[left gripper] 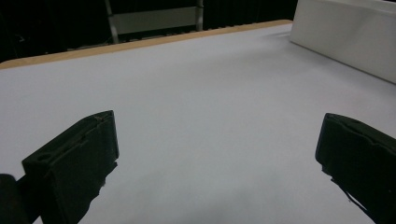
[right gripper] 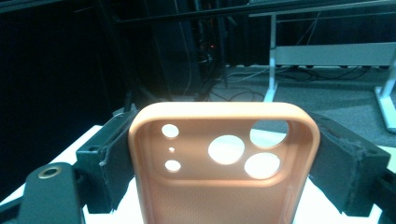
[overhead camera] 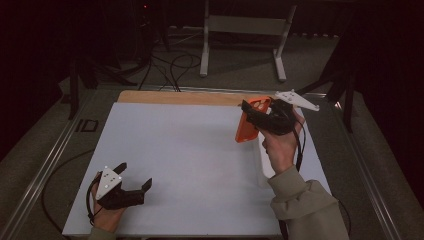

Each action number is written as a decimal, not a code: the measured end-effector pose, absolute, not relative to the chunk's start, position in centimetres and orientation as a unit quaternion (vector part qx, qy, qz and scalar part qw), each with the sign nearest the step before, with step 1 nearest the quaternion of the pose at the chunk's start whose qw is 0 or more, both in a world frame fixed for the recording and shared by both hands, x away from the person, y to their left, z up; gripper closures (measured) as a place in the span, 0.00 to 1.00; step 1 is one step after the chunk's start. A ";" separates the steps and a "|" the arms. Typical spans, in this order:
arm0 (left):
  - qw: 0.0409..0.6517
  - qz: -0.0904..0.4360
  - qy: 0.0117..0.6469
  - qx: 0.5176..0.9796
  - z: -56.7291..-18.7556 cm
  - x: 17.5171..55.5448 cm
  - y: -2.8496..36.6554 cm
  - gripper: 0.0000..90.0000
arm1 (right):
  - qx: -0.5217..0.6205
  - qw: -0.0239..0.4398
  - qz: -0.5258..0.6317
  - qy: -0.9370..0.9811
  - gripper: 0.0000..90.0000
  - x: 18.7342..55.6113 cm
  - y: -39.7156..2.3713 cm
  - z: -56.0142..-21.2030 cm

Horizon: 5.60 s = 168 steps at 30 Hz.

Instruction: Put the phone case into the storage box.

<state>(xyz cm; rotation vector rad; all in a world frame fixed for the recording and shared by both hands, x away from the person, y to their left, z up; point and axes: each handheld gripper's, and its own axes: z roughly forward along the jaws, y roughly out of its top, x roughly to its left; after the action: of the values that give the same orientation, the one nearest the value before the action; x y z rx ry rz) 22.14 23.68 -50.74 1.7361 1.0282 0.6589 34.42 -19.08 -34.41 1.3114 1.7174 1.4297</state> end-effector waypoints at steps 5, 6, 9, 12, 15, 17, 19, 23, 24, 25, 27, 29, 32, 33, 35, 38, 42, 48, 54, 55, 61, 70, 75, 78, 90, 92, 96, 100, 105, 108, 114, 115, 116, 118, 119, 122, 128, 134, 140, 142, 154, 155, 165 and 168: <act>0.486 0.272 0.424 0.715 -50.8 22.1 23.6 0.00 | 0.488 0.284 0.527 0.635 0.18 34.8 -19.3 -34.0; 0.486 0.272 0.424 0.715 -50.8 22.1 23.6 0.00 | 0.488 0.284 0.527 0.635 0.18 34.8 -19.3 -34.0; 0.481 0.275 0.421 0.718 -50.8 22.1 23.5 0.00 | 0.490 0.289 0.526 0.633 0.17 35.2 -19.5 -33.8; 0.479 0.275 0.420 0.720 -50.9 22.1 23.4 0.00 | 0.493 0.289 0.524 0.631 0.18 35.5 -19.7 -33.8; 0.480 0.273 0.420 0.720 -50.9 22.1 23.4 0.00 | 0.501 0.294 0.518 0.628 0.18 36.1 -20.0 -33.8; 0.480 0.273 0.421 0.719 -50.9 22.1 23.4 0.00 | 0.504 0.297 0.516 0.626 0.18 36.4 -20.2 -33.8; 0.482 0.272 0.422 0.718 -50.9 22.1 23.4 0.00 | 0.506 0.300 0.513 0.625 0.18 36.6 -20.3 -33.7; 0.481 0.273 0.421 0.719 -50.9 22.1 23.4 0.00 | 0.515 0.303 0.509 0.619 0.18 37.1 -20.7 -33.6; 0.481 0.273 0.421 0.719 -50.9 22.1 23.4 0.00 | 0.517 0.305 0.508 0.618 0.18 37.2 -20.8 -33.6; 0.481 0.273 0.422 0.718 -50.9 22.1 23.4 0.00 | 0.517 0.308 0.506 0.618 0.18 37.4 -21.0 -33.6; 0.481 0.274 0.423 0.717 -50.9 22.1 23.5 0.00 | 0.520 0.310 0.504 0.616 0.18 37.6 -21.1 -33.5; 0.481 0.275 0.426 0.715 -50.9 22.1 23.5 0.00 | 0.521 0.314 0.502 0.615 0.18 37.7 -21.3 -33.5; 0.482 0.274 0.426 0.715 -50.8 22.1 23.5 0.00 | 0.521 0.318 0.499 0.615 0.18 37.9 -21.4 -33.4; 0.482 0.275 0.425 0.715 -50.8 22.1 23.5 0.00 | 0.522 0.321 0.497 0.614 0.17 38.1 -21.5 -33.4; 0.483 0.275 0.425 0.715 -50.8 22.1 23.5 0.00 | 0.523 0.324 0.494 0.614 0.18 38.3 -21.6 -33.4; 0.482 0.274 0.426 0.715 -50.8 22.1 23.5 0.00 | 0.523 0.327 0.493 0.614 0.18 38.5 -21.6 -33.4; 0.483 0.274 0.426 0.714 -50.8 22.1 23.5 0.00 | 0.525 0.331 0.490 0.611 0.18 38.9 -21.8 -33.3; 0.482 0.274 0.426 0.714 -50.8 22.1 23.5 0.00 | 0.533 0.335 0.485 0.607 0.18 39.6 -21.9 -33.3; 0.487 0.276 0.431 0.708 -50.8 22.1 23.8 0.00 | 0.533 0.342 0.478 0.609 0.18 40.0 -22.1 -33.4; 0.487 0.276 0.431 0.708 -50.8 22.1 23.8 0.00 | 0.536 0.342 0.477 0.607 0.18 40.2 -22.2 -33.4; 0.487 0.276 0.432 0.707 -50.8 22.1 23.9 0.00 | 0.544 0.343 0.473 0.602 0.17 40.7 -22.5 -33.6; 0.487 0.276 0.434 0.706 -50.8 22.1 23.9 0.00 | 0.558 0.345 0.467 0.593 0.17 41.5 -23.0 -34.0; 0.487 0.276 0.434 0.706 -50.8 22.1 23.9 0.00 | 0.561 0.348 0.459 0.594 0.17 41.9 -23.2 -34.2; 0.487 0.275 0.434 0.706 -50.8 22.1 24.0 0.00 | 0.562 0.352 0.459 0.591 0.17 42.2 -23.3 -34.3; 0.488 0.275 0.437 0.704 -50.8 22.1 24.3 0.00 | 0.572 0.352 0.447 0.591 0.17 43.5 -23.4 -35.6; 0.489 0.275 0.438 0.703 -50.8 22.1 24.3 0.00 | 0.576 0.354 0.443 0.589 0.17 43.8 -23.4 -35.9; 0.489 0.275 0.438 0.702 -50.8 22.1 24.4 0.00 | 0.578 0.354 0.440 0.590 0.17 44.0 -23.3 -36.1; 0.489 0.276 0.439 0.701 -50.8 22.0 24.4 0.00 | 0.579 0.359 0.435 0.589 0.17 44.2 -23.2 -36.2; 0.490 0.276 0.438 0.701 -50.8 22.0 24.4 0.00 | 0.581 0.360 0.432 0.588 0.17 44.5 -23.3 -36.5; 0.490 0.276 0.438 0.701 -50.8 22.0 24.4 0.00 | 0.581 0.360 0.432 0.588 0.17 44.7 -23.2 -36.6; 0.490 0.275 0.439 0.701 -50.8 22.0 24.4 0.00 | 0.583 0.363 0.424 0.591 0.17 45.2 -23.3 -37.1; 0.490 0.275 0.439 0.701 -50.8 22.0 24.4 0.00 | 0.582 0.363 0.423 0.592 0.17 45.2 -23.2 -37.1; 0.490 0.275 0.439 0.701 -50.8 22.0 24.4 0.00 | 0.581 0.366 0.420 0.593 0.17 45.3 -23.2 -37.2; 0.490 0.275 0.439 0.701 -50.8 22.0 24.4 0.00 | 0.581 0.367 0.420 0.593 0.17 45.3 -23.2 -37.2; 0.490 0.276 0.438 0.701 -50.8 22.0 24.4 0.00 | 0.582 0.366 0.422 0.591 0.17 45.4 -23.2 -37.3; 0.490 0.275 0.438 0.701 -50.8 22.0 24.4 0.00 | 0.580 0.365 0.424 0.592 0.17 45.6 -23.1 -37.5; 0.491 0.275 0.439 0.701 -50.8 22.0 24.5 0.00 | 0.576 0.367 0.421 0.597 0.17 45.8 -22.8 -37.9; 0.492 0.275 0.439 0.699 -50.8 22.0 24.5 0.00 | 0.565 0.386 0.403 0.608 0.17 46.0 -22.2 -38.3; 0.492 0.275 0.439 0.700 -50.8 21.9 24.5 0.00 | 0.571 0.386 0.404 0.602 0.17 46.4 -22.4 -38.5; 0.492 0.274 0.439 0.700 -50.8 22.0 24.6 0.00 | 0.572 0.383 0.401 0.604 0.17 46.5 -22.5 -38.7; 0.491 0.273 0.439 0.701 -50.9 22.0 24.5 0.00 | 0.595 0.359 0.406 0.593 0.17 47.0 -24.1 -40.9; 0.490 0.273 0.439 0.702 -50.9 22.0 24.5 0.00 | 0.599 0.357 0.403 0.593 0.17 47.1 -24.3 -41.2; 0.491 0.273 0.439 0.702 -50.9 22.0 24.5 0.00 | 0.601 0.339 0.402 0.602 0.17 47.4 -24.5 -42.0; 0.491 0.273 0.438 0.701 -50.9 22.0 24.5 0.00 | 0.600 0.338 0.401 0.605 0.17 47.4 -24.4 -42.1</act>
<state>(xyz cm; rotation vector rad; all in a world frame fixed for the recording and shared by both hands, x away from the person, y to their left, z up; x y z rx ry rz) 21.98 24.50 -50.88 1.7031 1.0644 0.6640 47.41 -24.39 -42.15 1.5631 1.5753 1.0443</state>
